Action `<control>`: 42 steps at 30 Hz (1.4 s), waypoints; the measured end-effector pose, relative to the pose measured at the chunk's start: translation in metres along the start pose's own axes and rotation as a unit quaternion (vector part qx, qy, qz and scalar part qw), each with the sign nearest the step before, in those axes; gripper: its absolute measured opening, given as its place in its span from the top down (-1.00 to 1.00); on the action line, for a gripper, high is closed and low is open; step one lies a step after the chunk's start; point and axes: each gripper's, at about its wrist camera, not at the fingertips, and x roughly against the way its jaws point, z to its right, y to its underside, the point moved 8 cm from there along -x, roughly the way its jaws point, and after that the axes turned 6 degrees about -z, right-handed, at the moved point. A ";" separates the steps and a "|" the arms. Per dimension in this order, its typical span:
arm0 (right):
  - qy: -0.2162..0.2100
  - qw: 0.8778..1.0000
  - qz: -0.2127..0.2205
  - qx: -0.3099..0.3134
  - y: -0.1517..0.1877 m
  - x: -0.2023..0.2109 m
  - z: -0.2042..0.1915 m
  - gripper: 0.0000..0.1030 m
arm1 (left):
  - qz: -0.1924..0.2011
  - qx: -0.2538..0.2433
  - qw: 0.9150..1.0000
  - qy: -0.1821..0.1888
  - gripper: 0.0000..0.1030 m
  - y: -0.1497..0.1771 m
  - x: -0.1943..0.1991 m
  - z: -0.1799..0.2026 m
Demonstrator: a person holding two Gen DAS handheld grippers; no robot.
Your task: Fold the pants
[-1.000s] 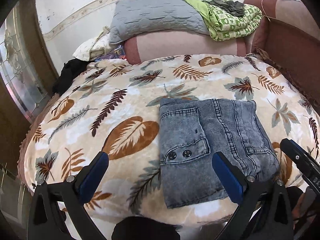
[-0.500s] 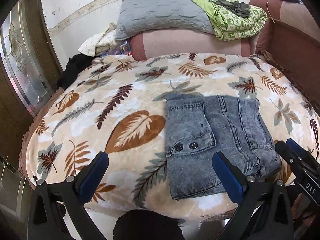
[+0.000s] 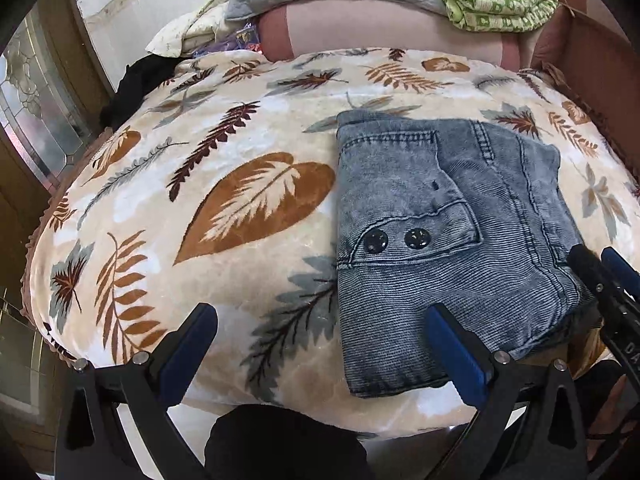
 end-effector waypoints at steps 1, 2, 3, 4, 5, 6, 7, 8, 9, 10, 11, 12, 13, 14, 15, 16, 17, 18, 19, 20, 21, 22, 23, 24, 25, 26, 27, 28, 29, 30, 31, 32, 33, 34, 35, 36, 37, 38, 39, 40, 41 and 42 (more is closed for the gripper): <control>0.007 1.000 -0.003 0.004 0.001 -0.002 0.000 -0.59 | -0.001 0.001 1.000 0.000 -1.00 0.000 -0.002 0.000; 0.011 1.000 -0.006 0.007 0.002 -0.004 -0.001 -0.59 | -0.003 0.003 1.000 0.000 -1.00 0.001 -0.004 0.000; 0.015 1.000 -0.011 0.009 0.003 -0.006 0.000 -0.59 | -0.005 0.005 1.000 0.000 -1.00 0.001 -0.006 0.001; 0.018 1.000 -0.015 0.009 0.004 -0.008 0.000 -0.59 | -0.006 0.005 1.000 0.000 -1.00 0.002 -0.007 0.001; 0.020 1.000 -0.019 0.007 0.004 -0.010 0.001 -0.59 | -0.008 0.005 1.000 -0.001 -1.00 0.002 -0.009 0.002; 0.020 1.000 -0.021 0.006 0.004 -0.010 0.002 -0.59 | -0.008 0.004 1.000 -0.003 -1.00 0.002 -0.010 0.002; 0.020 1.000 -0.021 0.006 0.004 -0.011 0.002 -0.59 | -0.008 0.004 1.000 -0.003 -1.00 0.001 -0.010 0.002; 0.021 1.000 -0.022 0.005 0.005 -0.011 0.003 -0.59 | -0.006 0.003 1.000 -0.006 -1.00 0.001 -0.010 0.003; 0.022 0.999 -0.023 0.005 0.004 -0.013 0.003 -0.59 | -0.005 0.001 1.000 -0.008 -1.00 0.000 -0.011 0.003; 0.023 0.999 -0.024 0.006 0.004 -0.014 0.003 -0.59 | -0.005 0.000 1.000 -0.010 -1.00 0.000 -0.012 0.003; 0.025 0.999 -0.025 0.006 0.004 -0.014 0.003 -0.59 | -0.004 -0.002 1.000 -0.012 -1.00 0.000 -0.012 0.004; 0.026 0.999 -0.025 0.007 0.005 -0.015 0.002 -0.59 | -0.002 -0.005 1.000 -0.015 -1.00 0.000 -0.013 0.005; 0.028 0.999 -0.026 0.008 0.005 -0.015 0.002 -0.59 | -0.002 -0.006 1.000 -0.017 -1.00 0.000 -0.014 0.005; 0.029 0.999 -0.026 0.008 0.005 -0.016 0.002 -0.59 | -0.001 -0.007 1.000 -0.018 -1.00 0.000 -0.014 0.006; 0.031 0.999 -0.026 0.010 0.004 -0.016 0.002 -0.59 | -0.001 -0.008 1.000 -0.019 -1.00 -0.001 -0.014 0.006; 0.032 0.999 -0.026 0.011 0.004 -0.016 0.001 -0.59 | 0.000 -0.008 1.000 -0.020 -1.00 -0.001 -0.015 0.006; 0.034 0.999 -0.026 0.012 0.004 -0.016 0.001 -0.59 | 0.000 -0.008 1.000 -0.021 -1.00 -0.001 -0.015 0.006; 0.034 0.999 -0.027 0.013 0.004 -0.016 0.001 -0.59 | 0.000 -0.009 1.000 -0.022 -1.00 -0.001 -0.016 0.007; 0.035 0.999 -0.027 0.013 0.004 -0.016 0.001 -0.59 | -0.001 -0.010 1.000 -0.023 -1.00 0.000 -0.016 0.007; 0.036 0.999 -0.028 0.014 0.004 -0.017 0.001 -0.59 | -0.001 -0.011 1.000 -0.023 -1.00 0.000 -0.017 0.008; 0.037 0.999 -0.028 0.015 0.005 -0.017 0.001 -0.59 | -0.001 -0.011 1.000 -0.024 -1.00 0.000 -0.017 0.008; 0.038 0.999 -0.029 0.016 0.005 -0.017 0.001 -0.59 | -0.002 -0.012 1.000 -0.024 -1.00 0.001 -0.018 0.008; 0.038 0.999 -0.029 0.016 0.005 -0.017 0.001 -0.59 | -0.003 -0.013 1.000 -0.025 -1.00 0.001 -0.019 0.008; 0.039 0.999 -0.030 0.017 0.006 -0.017 0.001 -0.59 | -0.003 -0.015 1.000 -0.027 -1.00 0.001 -0.020 0.008; 0.040 0.999 -0.031 0.018 0.006 -0.018 0.001 -0.59 | -0.003 -0.019 0.999 -0.029 -1.00 0.001 -0.020 0.009; 0.041 0.998 -0.032 0.018 0.006 -0.019 0.001 -0.60 | -0.001 -0.022 0.999 -0.032 -1.00 0.001 -0.021 0.010; 0.042 0.998 -0.033 0.018 0.006 -0.019 0.001 -0.60 | 0.000 -0.026 0.999 -0.035 -1.00 0.001 -0.022 0.011; 0.043 0.998 -0.034 0.018 0.007 -0.020 0.001 -0.61 | 0.001 -0.028 0.999 -0.037 -1.00 0.001 -0.022 0.012; 0.044 0.998 -0.036 0.017 0.007 -0.021 0.002 -0.62 | 0.003 -0.033 0.999 -0.039 -1.00 0.001 -0.024 0.013; 0.044 0.998 -0.038 0.017 0.007 -0.022 0.002 -0.64 | 0.004 -0.036 0.999 -0.041 -1.00 0.001 -0.025 0.014; 0.044 0.998 -0.039 0.016 0.007 -0.023 0.003 -0.65 | 0.004 -0.038 0.998 -0.041 -1.00 0.001 -0.025 0.014; 0.044 0.998 -0.041 0.014 0.008 -0.024 0.004 -0.67 | 0.001 -0.040 0.998 -0.040 -1.00 0.001 -0.027 0.014; 0.044 0.998 -0.043 0.013 0.008 -0.024 0.004 -0.69 | -0.002 -0.042 0.998 -0.039 -1.00 0.000 -0.028 0.014; 0.044 0.998 -0.045 0.011 0.008 -0.025 0.006 -0.70 | -0.007 -0.044 0.998 -0.037 -1.00 -0.001 -0.029 0.014; 0.044 0.998 -0.047 0.009 0.008 -0.027 0.007 -0.73 | -0.010 -0.046 0.998 -0.036 -1.00 -0.001 -0.030 0.015; 0.043 0.998 -0.050 0.007 0.008 -0.028 0.008 -0.76 | -0.012 -0.048 0.998 -0.036 -1.00 -0.002 -0.031 0.015; 0.042 0.998 -0.052 0.005 0.008 -0.029 0.008 -0.76 | -0.014 -0.051 0.998 -0.037 -1.00 -0.002 -0.032 0.015; 0.041 0.998 -0.053 0.004 0.008 -0.029 0.009 -0.77 | -0.015 -0.054 0.998 -0.038 -1.00 -0.003 -0.032 0.016; 0.040 0.998 -0.054 0.004 0.009 -0.029 0.009 -0.77 | -0.016 -0.057 0.997 -0.039 -1.00 -0.003 -0.032 0.016; 0.040 0.998 -0.054 0.005 0.009 -0.028 0.008 -0.77 | -0.018 -0.057 0.997 -0.038 -1.00 -0.003 -0.032 0.016; 0.038 0.998 -0.054 0.004 0.009 -0.028 0.009 -0.77 | -0.022 -0.056 0.998 -0.033 -1.00 -0.004 -0.031 0.015; 0.034 0.998 -0.055 0.002 0.010 -0.027 0.009 -0.77 | -0.026 -0.052 0.998 -0.028 -1.00 -0.004 -0.031 0.014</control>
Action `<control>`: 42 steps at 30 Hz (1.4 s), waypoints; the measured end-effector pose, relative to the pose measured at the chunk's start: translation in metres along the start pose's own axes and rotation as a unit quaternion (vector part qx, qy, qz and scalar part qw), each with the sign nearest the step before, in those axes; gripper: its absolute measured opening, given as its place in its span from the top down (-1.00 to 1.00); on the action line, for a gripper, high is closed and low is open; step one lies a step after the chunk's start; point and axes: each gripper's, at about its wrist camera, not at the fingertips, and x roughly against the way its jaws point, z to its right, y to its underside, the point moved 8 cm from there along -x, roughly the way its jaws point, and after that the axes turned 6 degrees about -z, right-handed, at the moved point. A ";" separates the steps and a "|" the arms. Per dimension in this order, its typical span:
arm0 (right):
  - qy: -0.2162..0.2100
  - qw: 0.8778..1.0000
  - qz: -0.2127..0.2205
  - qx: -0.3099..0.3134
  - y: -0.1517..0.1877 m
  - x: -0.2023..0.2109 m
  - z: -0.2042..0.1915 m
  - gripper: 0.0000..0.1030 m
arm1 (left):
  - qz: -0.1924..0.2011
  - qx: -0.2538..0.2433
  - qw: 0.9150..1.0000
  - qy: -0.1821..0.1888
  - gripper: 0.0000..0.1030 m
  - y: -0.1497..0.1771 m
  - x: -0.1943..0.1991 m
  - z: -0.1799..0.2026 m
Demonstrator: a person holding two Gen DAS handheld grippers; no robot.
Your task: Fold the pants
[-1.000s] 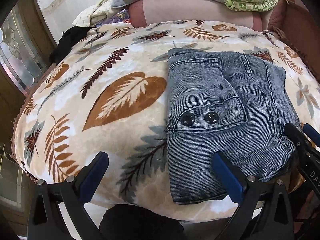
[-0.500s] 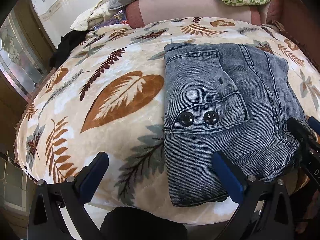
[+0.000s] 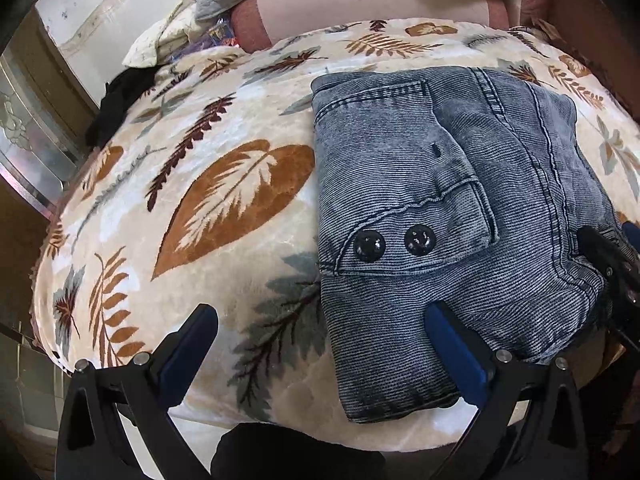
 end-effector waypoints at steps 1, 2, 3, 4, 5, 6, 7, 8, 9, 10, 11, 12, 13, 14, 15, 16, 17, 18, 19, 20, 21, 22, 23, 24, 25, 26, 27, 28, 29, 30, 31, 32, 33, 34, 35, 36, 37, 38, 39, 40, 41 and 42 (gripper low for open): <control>-0.006 1.000 -0.003 -0.003 0.001 0.001 0.001 -0.78 | -0.007 0.009 1.000 0.010 -1.00 0.000 0.001 -0.003; -0.016 1.000 -0.003 -0.007 0.001 0.003 0.002 -0.78 | -0.014 0.019 1.000 0.019 -1.00 0.001 0.003 -0.007; -0.027 1.000 0.002 -0.009 0.001 0.007 0.003 -0.78 | -0.015 0.029 0.999 0.026 -1.00 0.001 0.007 -0.011; -0.042 0.999 0.014 -0.011 0.000 0.013 0.003 -0.78 | -0.012 0.034 0.999 0.029 -1.00 0.001 0.011 -0.014; -0.060 0.998 0.029 -0.013 -0.002 0.021 0.004 -0.78 | -0.001 0.038 0.999 0.026 -1.00 0.001 0.019 -0.019; -0.078 0.996 0.046 -0.017 -0.003 0.030 0.006 -0.78 | 0.009 0.038 0.999 0.019 -1.00 0.000 0.024 -0.024; -0.089 0.994 0.056 -0.022 -0.004 0.036 0.008 -0.78 | 0.020 0.037 0.999 0.010 -1.00 0.000 0.030 -0.029; -0.096 0.993 0.063 -0.028 -0.004 0.040 0.012 -0.78 | 0.031 0.037 0.999 0.000 -1.00 -0.001 0.037 -0.035; -0.102 0.992 0.070 -0.034 -0.004 0.044 0.015 -0.78 | 0.039 0.039 0.998 -0.006 -1.00 -0.002 0.042 -0.041; -0.103 0.991 0.077 -0.037 -0.005 0.047 0.018 -0.78 | 0.047 0.041 0.998 -0.009 -0.99 -0.003 0.047 -0.045; -0.100 0.991 0.084 -0.037 -0.006 0.050 0.020 -0.78 | 0.056 0.044 0.997 -0.012 -1.00 -0.004 0.053 -0.050; -0.098 0.991 0.088 -0.036 -0.006 0.051 0.021 -0.78 | 0.063 0.046 0.997 -0.014 -1.00 -0.005 0.057 -0.054; -0.099 0.990 0.091 -0.034 -0.007 0.053 0.021 -0.78 | 0.070 0.048 0.996 -0.015 -1.00 -0.004 0.062 -0.058; -0.099 0.990 0.090 -0.032 -0.007 0.053 0.020 -0.78 | 0.075 0.050 0.996 -0.016 -0.99 -0.004 0.064 -0.061; -0.101 0.991 0.084 -0.030 -0.006 0.052 0.019 -0.78 | 0.076 0.049 0.996 -0.017 -0.99 -0.004 0.066 -0.063; -0.103 0.991 0.077 -0.028 -0.005 0.051 0.018 -0.78 | 0.073 0.047 0.996 -0.017 -1.00 -0.003 0.064 -0.065; -0.107 0.991 0.075 -0.028 -0.005 0.051 0.019 -0.78 | 0.068 0.046 0.997 -0.015 -0.99 -0.003 0.062 -0.066; -0.114 0.990 0.073 -0.029 -0.005 0.051 0.019 -0.78 | 0.064 0.046 0.997 -0.012 -0.99 -0.002 0.060 -0.066; -0.120 0.990 0.073 -0.030 -0.005 0.052 0.019 -0.78 | 0.062 0.046 0.997 -0.007 -0.99 0.000 0.059 -0.065; -0.125 0.989 0.072 -0.033 -0.003 0.051 0.021 -0.78 | 0.063 0.047 0.997 0.001 -0.99 0.002 0.058 -0.065; -0.130 0.988 0.070 -0.038 -0.003 0.050 0.022 -0.78 | 0.066 0.048 0.997 0.005 -0.99 0.005 0.060 -0.063; -0.133 0.988 0.068 -0.044 -0.004 0.049 0.024 -0.78 | 0.071 0.047 0.996 0.009 -0.99 0.007 0.063 -0.061; -0.135 0.987 0.068 -0.048 -0.004 0.049 0.025 -0.78 | 0.078 0.045 0.996 0.010 -0.99 0.007 0.065 -0.060; -0.138 0.987 0.069 -0.051 -0.004 0.048 0.026 -0.78 | 0.085 0.043 0.995 0.009 -0.99 0.007 0.067 -0.059; -0.140 0.986 0.070 -0.054 -0.005 0.048 0.026 -0.78 | 0.091 0.042 0.995 0.007 -0.99 0.006 0.069 -0.059; -0.142 0.986 0.070 -0.056 -0.005 0.047 0.026 -0.78 | 0.101 0.040 0.994 0.001 -0.99 0.005 0.073 -0.059; -0.143 0.986 0.069 -0.057 -0.006 0.047 0.026 -0.78 | 0.105 0.039 0.994 -0.003 -0.99 0.004 0.075 -0.059; -0.145 0.986 0.068 -0.057 -0.006 0.046 0.026 -0.78 | 0.108 0.040 0.993 -0.009 -0.99 0.002 0.078 -0.060; -0.145 0.986 0.067 -0.057 -0.006 0.045 0.025 -0.78 | 0.112 0.043 0.993 -0.011 -1.00 0.001 0.080 -0.061; -0.145 0.986 0.068 -0.054 -0.006 0.045 0.024 -0.78 | 0.115 0.045 0.992 -0.011 -1.00 0.000 0.082 -0.061; -0.144 0.986 0.069 -0.051 -0.005 0.046 0.023 -0.78 | 0.117 0.047 0.992 -0.012 -0.99 -0.001 0.084 -0.062; -0.143 0.986 0.069 -0.049 -0.005 0.046 0.021 -0.78 | 0.117 0.048 0.992 -0.013 -1.00 -0.002 0.085 -0.063; -0.142 0.986 0.068 -0.046 -0.005 0.045 0.020 -0.78 | 0.117 0.049 0.992 -0.013 -0.99 -0.002 0.085 -0.063; -0.142 0.987 0.069 -0.045 -0.005 0.045 0.020 -0.78 | 0.116 0.050 0.992 -0.014 -0.99 -0.002 0.086 -0.063; -0.142 0.986 0.070 -0.044 -0.005 0.045 0.019 -0.78 | 0.116 0.050 0.992 -0.014 -0.99 -0.002 0.087 -0.063; -0.142 0.986 0.071 -0.043 -0.005 0.046 0.019 -0.78 | 0.117 0.051 0.992 -0.015 -0.99 -0.002 0.087 -0.063; -0.143 0.986 0.072 -0.043 -0.005 0.047 0.019 -0.78 | 0.117 0.051 0.992 -0.015 -0.99 -0.002 0.088 -0.063; -0.143 0.986 0.073 -0.042 -0.005 0.047 0.019 -0.78 | 0.117 0.051 0.992 -0.014 -0.99 -0.002 0.088 -0.063; -0.143 0.986 0.073 -0.043 -0.005 0.047 0.019 -0.78 | 0.117 0.051 0.992 -0.014 -0.99 -0.003 0.089 -0.062; -0.143 0.986 0.072 -0.043 -0.005 0.046 0.019 -0.78 | 0.118 0.050 0.992 -0.015 -0.99 -0.003 0.090 -0.061; -0.143 0.986 0.071 -0.044 -0.005 0.047 0.019 -0.78 | 0.118 0.049 0.992 -0.015 -0.99 -0.003 0.090 -0.061; -0.143 0.986 0.071 -0.045 -0.005 0.046 0.020 -0.78 | 0.119 0.049 0.992 -0.015 -0.99 -0.004 0.091 -0.061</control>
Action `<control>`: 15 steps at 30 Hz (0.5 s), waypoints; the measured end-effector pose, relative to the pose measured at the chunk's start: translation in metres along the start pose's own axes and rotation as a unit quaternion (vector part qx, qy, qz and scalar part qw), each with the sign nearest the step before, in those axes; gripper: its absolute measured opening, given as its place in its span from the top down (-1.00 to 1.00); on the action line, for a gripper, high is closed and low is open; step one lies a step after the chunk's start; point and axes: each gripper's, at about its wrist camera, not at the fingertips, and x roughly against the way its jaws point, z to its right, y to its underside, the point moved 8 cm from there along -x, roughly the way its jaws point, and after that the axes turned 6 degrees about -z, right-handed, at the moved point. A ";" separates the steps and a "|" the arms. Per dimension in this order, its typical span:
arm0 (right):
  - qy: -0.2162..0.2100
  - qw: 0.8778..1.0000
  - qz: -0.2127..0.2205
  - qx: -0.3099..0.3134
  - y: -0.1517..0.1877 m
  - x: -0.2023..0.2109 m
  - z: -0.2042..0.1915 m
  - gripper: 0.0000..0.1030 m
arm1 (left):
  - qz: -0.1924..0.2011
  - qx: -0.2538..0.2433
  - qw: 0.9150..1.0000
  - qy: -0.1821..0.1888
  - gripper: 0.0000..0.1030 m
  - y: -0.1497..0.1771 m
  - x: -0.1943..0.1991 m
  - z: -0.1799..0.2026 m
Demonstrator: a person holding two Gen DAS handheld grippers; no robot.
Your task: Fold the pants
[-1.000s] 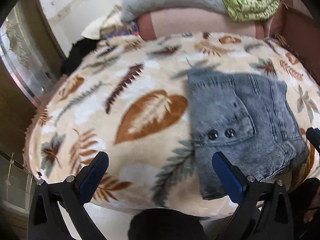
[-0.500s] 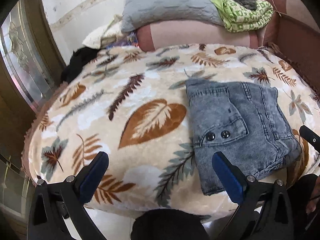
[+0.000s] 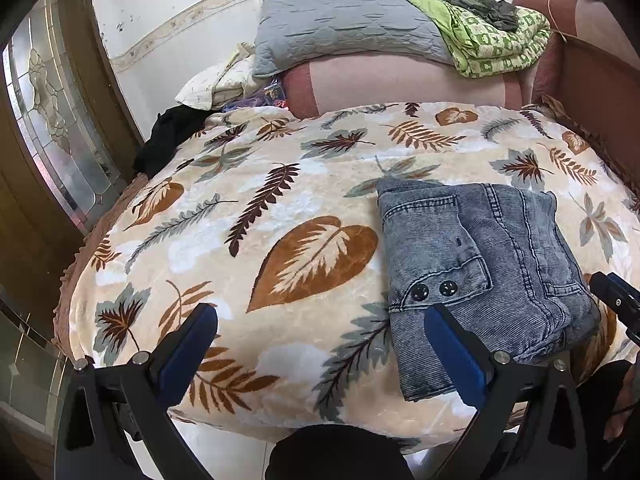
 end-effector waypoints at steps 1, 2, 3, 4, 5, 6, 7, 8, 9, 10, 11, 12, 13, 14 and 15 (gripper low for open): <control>0.000 1.000 0.000 -0.001 0.000 0.000 0.000 -0.78 | 0.000 0.000 1.000 0.001 -0.99 0.000 0.000 0.001; 0.000 1.000 0.000 -0.001 0.000 0.000 0.000 -0.78 | 0.000 -0.001 1.000 0.000 -0.99 -0.001 0.000 0.001; 0.000 1.000 0.000 -0.001 0.000 0.000 0.001 -0.78 | 0.000 -0.001 1.000 0.001 -0.99 -0.001 0.000 0.002; 0.000 1.000 0.000 -0.001 0.000 0.000 0.001 -0.78 | 0.001 -0.002 1.000 0.001 -0.99 -0.001 0.001 0.002; 0.001 1.000 0.000 -0.001 0.000 0.000 0.001 -0.78 | 0.002 -0.003 1.000 0.000 -0.99 -0.001 0.001 0.003; 0.001 1.000 -0.001 0.000 0.000 -0.001 0.001 -0.78 | 0.002 -0.003 1.000 0.000 -0.99 -0.001 0.001 0.003; 0.001 1.000 -0.001 0.000 0.000 -0.001 0.001 -0.78 | 0.002 -0.004 1.000 0.000 -0.99 -0.001 0.001 0.003; 0.001 1.000 -0.001 0.001 0.000 -0.002 0.001 -0.78 | 0.001 -0.004 1.000 0.000 -0.99 -0.001 0.001 0.003; 0.002 1.000 -0.002 0.002 0.000 -0.002 0.000 -0.78 | 0.000 -0.004 1.000 0.000 -0.99 -0.001 0.001 0.003; 0.002 1.000 -0.002 0.003 0.000 -0.002 0.000 -0.78 | 0.000 -0.003 1.000 0.000 -0.99 -0.001 0.000 0.003; 0.002 1.000 -0.003 0.004 0.000 -0.003 0.000 -0.78 | 0.000 -0.003 1.000 0.000 -0.99 -0.001 0.001 0.003; 0.003 1.000 -0.003 0.004 0.000 -0.003 0.000 -0.78 | 0.000 -0.003 1.000 0.000 -0.99 -0.001 0.001 0.003; 0.003 1.000 -0.002 0.005 0.000 -0.003 -0.001 -0.78 | 0.000 -0.003 1.000 0.000 -0.99 -0.001 0.001 0.003; 0.003 1.000 -0.003 0.005 0.000 -0.003 -0.001 -0.78 | 0.001 -0.003 1.000 0.000 -0.99 -0.001 0.001 0.003; 0.003 1.000 -0.003 0.005 0.000 -0.003 -0.001 -0.78 | 0.002 -0.003 1.000 0.000 -0.99 -0.001 0.001 0.002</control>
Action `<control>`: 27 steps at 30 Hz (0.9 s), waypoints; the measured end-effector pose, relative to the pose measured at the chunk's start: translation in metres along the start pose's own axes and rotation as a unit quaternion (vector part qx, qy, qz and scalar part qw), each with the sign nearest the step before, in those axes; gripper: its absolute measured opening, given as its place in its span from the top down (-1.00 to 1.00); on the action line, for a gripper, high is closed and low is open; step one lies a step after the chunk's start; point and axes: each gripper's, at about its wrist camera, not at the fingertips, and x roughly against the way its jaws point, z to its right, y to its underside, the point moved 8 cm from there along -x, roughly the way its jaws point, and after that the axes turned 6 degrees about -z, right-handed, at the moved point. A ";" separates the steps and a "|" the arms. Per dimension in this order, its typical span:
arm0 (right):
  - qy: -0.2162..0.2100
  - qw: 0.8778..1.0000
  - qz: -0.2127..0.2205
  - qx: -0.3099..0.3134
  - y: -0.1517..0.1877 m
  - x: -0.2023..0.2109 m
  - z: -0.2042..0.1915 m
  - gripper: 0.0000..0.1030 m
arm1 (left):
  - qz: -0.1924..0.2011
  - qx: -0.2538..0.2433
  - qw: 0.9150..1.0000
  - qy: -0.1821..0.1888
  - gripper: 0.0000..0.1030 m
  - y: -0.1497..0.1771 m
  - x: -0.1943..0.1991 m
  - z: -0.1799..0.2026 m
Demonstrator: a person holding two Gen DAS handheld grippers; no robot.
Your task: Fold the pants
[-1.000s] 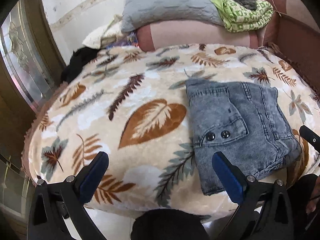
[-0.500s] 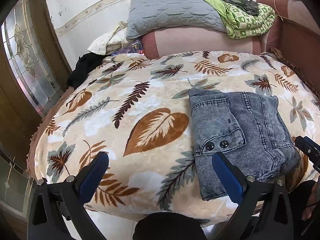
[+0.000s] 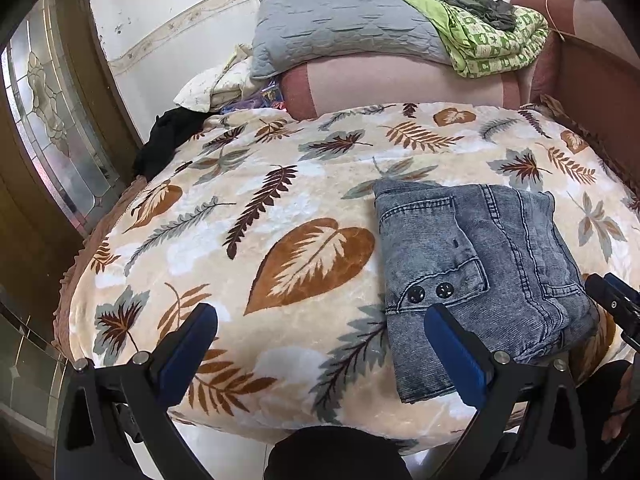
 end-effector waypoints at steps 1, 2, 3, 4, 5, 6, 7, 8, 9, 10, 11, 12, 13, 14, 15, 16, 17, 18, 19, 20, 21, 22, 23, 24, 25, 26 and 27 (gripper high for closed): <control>0.000 1.000 0.000 0.000 0.000 0.000 0.000 -0.78 | 0.001 0.000 1.000 0.000 -0.99 0.000 0.000 0.000; 0.000 1.000 0.000 0.000 0.000 0.000 0.000 -0.78 | 0.002 0.001 1.000 0.000 -0.99 -0.001 0.001 -0.001; 0.000 1.000 0.001 0.001 0.000 0.000 0.000 -0.78 | 0.004 0.003 1.000 0.001 -1.00 -0.001 0.002 -0.002; 0.000 1.000 0.000 0.001 0.000 0.000 0.000 -0.78 | 0.005 0.004 1.000 0.001 -0.99 -0.002 0.002 -0.003; 0.000 1.000 0.000 0.001 0.000 0.000 0.000 -0.78 | 0.006 0.005 1.000 0.001 -0.99 -0.002 0.003 -0.004; 0.000 1.000 0.000 0.001 0.000 0.000 0.000 -0.78 | 0.007 0.005 1.000 0.001 -0.99 -0.002 0.003 -0.004; 0.000 1.000 0.001 0.001 0.000 0.000 -0.001 -0.78 | 0.007 0.006 1.000 0.001 -0.99 -0.003 0.003 -0.005; 0.000 1.000 0.001 0.002 0.000 0.000 -0.001 -0.78 | 0.007 0.007 1.000 0.001 -0.99 -0.003 0.003 -0.006; 0.000 1.000 0.001 0.002 0.000 0.000 -0.001 -0.78 | 0.008 0.008 1.000 0.001 -0.99 -0.003 0.004 -0.007; 0.000 1.000 0.001 0.003 0.000 0.000 -0.001 -0.78 | 0.008 0.010 1.000 0.001 -1.00 -0.003 0.004 -0.008; 0.000 1.000 0.001 0.003 0.000 0.000 -0.001 -0.78 | 0.009 0.011 1.000 0.000 -0.99 -0.003 0.004 -0.009; 0.000 1.000 0.000 0.004 0.001 0.000 -0.001 -0.78 | 0.009 0.012 1.000 0.000 -0.99 -0.003 0.004 -0.010; 0.000 1.000 0.000 0.004 0.001 -0.001 -0.002 -0.78 | 0.009 0.013 1.000 -0.001 -0.99 -0.003 0.004 -0.011; 0.000 1.000 0.000 0.005 0.001 -0.001 -0.002 -0.78 | 0.009 0.015 1.000 -0.002 -0.99 -0.003 0.004 -0.013; 0.000 1.000 0.000 0.005 0.001 -0.001 -0.002 -0.78 | 0.009 0.017 1.000 -0.003 -0.99 -0.003 0.004 -0.015; 0.000 1.000 -0.001 0.006 0.001 -0.001 -0.002 -0.78 | 0.009 0.019 1.000 -0.004 -0.99 -0.003 0.004 -0.017; 0.000 1.000 -0.001 0.007 0.001 -0.001 -0.002 -0.78 | 0.009 0.021 1.000 -0.004 -0.99 -0.003 0.004 -0.019; 0.000 1.000 -0.001 0.007 0.001 -0.001 -0.002 -0.78 | 0.009 0.023 1.000 -0.005 -0.99 -0.003 0.004 -0.020; 0.000 1.000 -0.001 0.008 0.001 -0.002 -0.003 -0.78 | 0.008 0.024 1.000 -0.005 -0.99 -0.002 0.003 -0.022; 0.000 1.000 -0.002 0.009 0.001 -0.002 -0.003 -0.78 | 0.007 0.025 1.000 -0.005 -0.99 -0.002 0.003 -0.022; 0.000 1.000 -0.002 0.009 0.001 -0.002 -0.003 -0.78 | 0.007 0.025 1.000 -0.005 -0.99 -0.002 0.002 -0.023; 0.000 1.000 -0.002 0.009 0.001 -0.002 -0.003 -0.78 | 0.006 0.025 1.000 -0.006 -0.99 -0.002 0.001 -0.023; 0.001 1.000 -0.002 0.009 0.001 -0.002 -0.003 -0.78 | 0.007 0.026 1.000 -0.005 -0.99 -0.002 0.001 -0.024; 0.001 1.000 -0.002 0.009 0.001 -0.002 -0.003 -0.78 | 0.008 0.026 1.000 -0.005 -0.99 -0.002 0.001 -0.024; 0.000 1.000 -0.002 0.009 0.001 -0.002 -0.003 -0.78 | 0.009 0.027 1.000 -0.004 -0.99 -0.003 0.002 -0.024; 0.001 1.000 -0.003 0.009 0.001 -0.003 -0.003 -0.78 | 0.009 0.027 1.000 -0.004 -0.99 -0.003 0.002 -0.025; 0.001 1.000 -0.003 0.010 0.001 -0.003 -0.003 -0.78 | 0.010 0.027 1.000 -0.005 -1.00 -0.003 0.002 -0.025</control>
